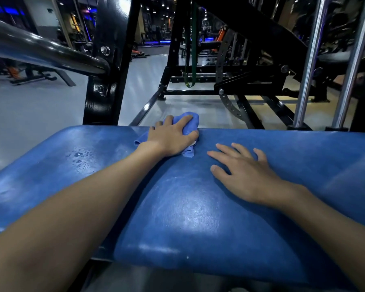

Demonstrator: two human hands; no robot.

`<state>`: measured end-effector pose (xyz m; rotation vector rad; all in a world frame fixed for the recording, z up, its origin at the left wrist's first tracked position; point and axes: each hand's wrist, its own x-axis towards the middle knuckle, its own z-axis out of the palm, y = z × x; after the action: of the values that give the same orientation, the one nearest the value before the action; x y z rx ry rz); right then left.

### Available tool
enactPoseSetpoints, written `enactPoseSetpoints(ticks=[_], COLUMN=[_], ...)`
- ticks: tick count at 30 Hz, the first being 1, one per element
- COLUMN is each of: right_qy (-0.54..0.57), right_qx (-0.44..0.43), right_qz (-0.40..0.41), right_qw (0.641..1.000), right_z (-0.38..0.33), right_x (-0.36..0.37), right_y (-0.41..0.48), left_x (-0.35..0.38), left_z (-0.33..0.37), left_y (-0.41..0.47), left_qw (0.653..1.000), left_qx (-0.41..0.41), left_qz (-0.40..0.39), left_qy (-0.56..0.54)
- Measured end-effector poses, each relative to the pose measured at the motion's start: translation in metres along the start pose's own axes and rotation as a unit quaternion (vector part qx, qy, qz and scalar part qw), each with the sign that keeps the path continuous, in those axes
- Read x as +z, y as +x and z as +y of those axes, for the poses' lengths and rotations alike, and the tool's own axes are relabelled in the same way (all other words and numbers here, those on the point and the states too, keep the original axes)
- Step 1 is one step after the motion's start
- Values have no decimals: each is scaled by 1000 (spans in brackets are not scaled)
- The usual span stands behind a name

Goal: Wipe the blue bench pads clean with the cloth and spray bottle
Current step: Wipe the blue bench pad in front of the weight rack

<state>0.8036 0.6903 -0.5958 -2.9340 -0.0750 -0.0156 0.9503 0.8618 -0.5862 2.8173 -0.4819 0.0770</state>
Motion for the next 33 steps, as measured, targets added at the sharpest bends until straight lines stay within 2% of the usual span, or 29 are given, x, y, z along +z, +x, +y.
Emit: enactPoseSetpoints(ticks=[6, 18, 22, 33], right_qy=[3, -64, -2, -30], right_qx=[3, 7, 6, 12], right_qz=[-8, -64, -28, -17], right_qw=[1000, 996, 1000, 999], right_z=[-2, -8, -10, -7], right_x=[-2, -15, -16, 1], right_y=[-2, -2, 2, 5], left_x=[-8, -11, -12, -12], left_z=[3, 7, 6, -14], left_y=[-61, -207, -193, -43], left_qw=[1000, 997, 998, 1000], left_qx=[24, 43, 29, -6], left_qz=[14, 55, 49, 11], left_qy=[-15, 39, 36, 16])
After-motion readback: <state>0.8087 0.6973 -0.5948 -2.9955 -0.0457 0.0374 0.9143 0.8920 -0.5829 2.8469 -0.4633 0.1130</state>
